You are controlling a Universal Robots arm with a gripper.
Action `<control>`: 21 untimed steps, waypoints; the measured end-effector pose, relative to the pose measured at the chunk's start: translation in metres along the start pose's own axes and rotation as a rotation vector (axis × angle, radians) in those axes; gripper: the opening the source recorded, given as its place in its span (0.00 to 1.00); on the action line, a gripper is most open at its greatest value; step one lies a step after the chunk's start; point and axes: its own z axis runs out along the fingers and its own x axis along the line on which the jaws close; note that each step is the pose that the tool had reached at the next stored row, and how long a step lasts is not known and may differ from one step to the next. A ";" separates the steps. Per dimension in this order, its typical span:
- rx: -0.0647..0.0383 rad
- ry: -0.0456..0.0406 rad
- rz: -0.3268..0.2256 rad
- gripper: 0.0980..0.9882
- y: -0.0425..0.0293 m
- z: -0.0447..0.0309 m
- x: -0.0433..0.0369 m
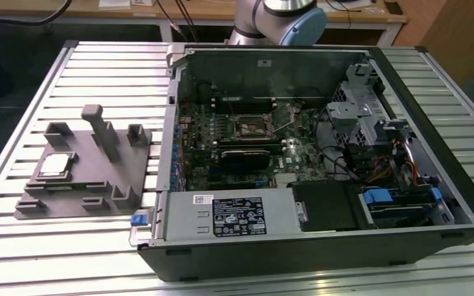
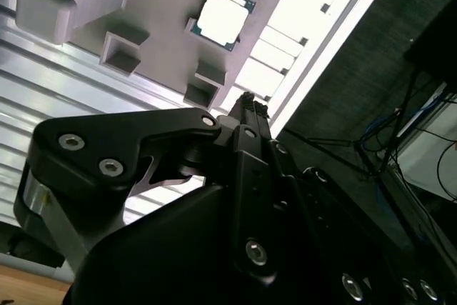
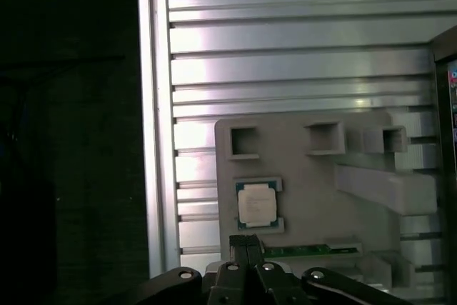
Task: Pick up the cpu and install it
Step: 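Pick up the cpu and move it towards the insertion slot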
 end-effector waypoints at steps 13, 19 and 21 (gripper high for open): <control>-0.001 0.0006 -0.024 0.41 -0.0002 0.0219 -0.0064; -0.002 0.0041 -0.106 0.68 -0.0007 0.0328 -0.0063; -0.002 0.0042 -0.109 0.81 -0.0008 0.0364 -0.0063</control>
